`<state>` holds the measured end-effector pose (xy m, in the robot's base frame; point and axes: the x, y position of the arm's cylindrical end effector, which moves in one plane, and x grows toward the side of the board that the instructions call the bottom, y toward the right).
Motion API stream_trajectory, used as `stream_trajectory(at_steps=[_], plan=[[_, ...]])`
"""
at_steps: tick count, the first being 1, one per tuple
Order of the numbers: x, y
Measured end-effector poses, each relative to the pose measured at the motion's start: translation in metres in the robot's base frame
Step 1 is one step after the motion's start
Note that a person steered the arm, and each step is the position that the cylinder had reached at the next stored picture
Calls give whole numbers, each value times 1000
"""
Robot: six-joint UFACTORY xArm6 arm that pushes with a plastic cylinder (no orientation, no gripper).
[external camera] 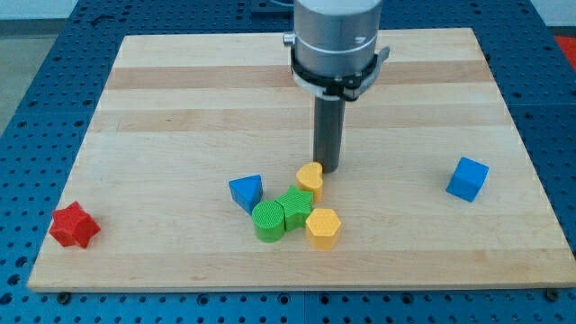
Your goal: Slide the blue triangle below the red circle
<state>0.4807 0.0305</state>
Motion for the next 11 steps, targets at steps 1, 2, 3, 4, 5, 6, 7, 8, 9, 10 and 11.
stream_trajectory(at_steps=[1, 2, 3, 4, 5, 6, 7, 8, 9, 10, 11], plan=[[8, -1], [-4, -19], [-25, -48], [-25, -101], [8, -132], [45, -132], [60, -132], [60, -132], [68, -136], [93, -143], [84, -100]])
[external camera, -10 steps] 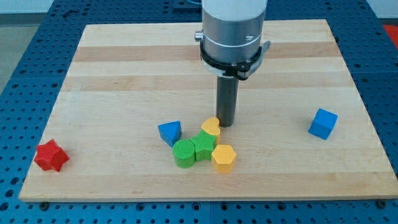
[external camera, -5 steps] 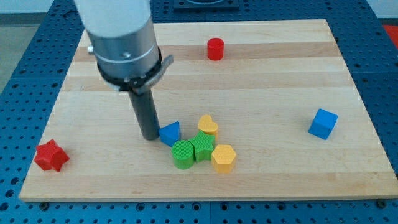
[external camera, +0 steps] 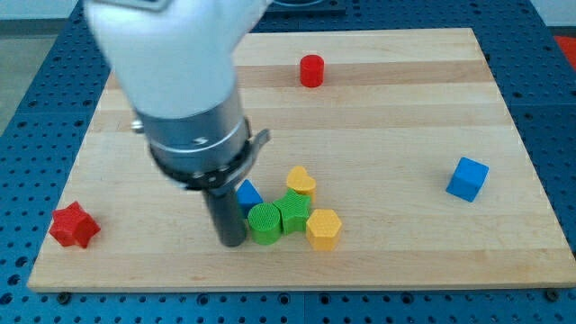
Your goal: Slide the blue triangle below the red circle
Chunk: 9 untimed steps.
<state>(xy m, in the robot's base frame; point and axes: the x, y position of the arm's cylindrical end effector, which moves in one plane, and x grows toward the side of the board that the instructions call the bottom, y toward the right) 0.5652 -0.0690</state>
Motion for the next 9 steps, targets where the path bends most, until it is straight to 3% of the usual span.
stream_trajectory(at_steps=[6, 9], plan=[[-138, -1], [-137, 51]])
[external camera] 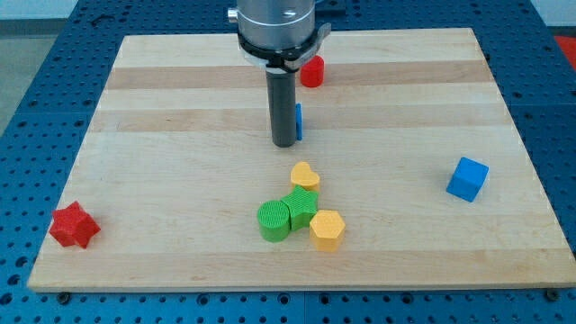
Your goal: Slide the blue triangle below the red circle
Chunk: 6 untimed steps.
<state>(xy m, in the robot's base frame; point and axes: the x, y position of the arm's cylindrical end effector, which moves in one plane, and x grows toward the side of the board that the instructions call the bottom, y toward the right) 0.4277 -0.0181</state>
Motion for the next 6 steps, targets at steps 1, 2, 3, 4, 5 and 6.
stream_trajectory(at_steps=[1, 2, 3, 4, 5, 6], plan=[[-5, 9], [-18, 15], [-28, 31], [-38, 45], [-51, 47], [-54, 46]])
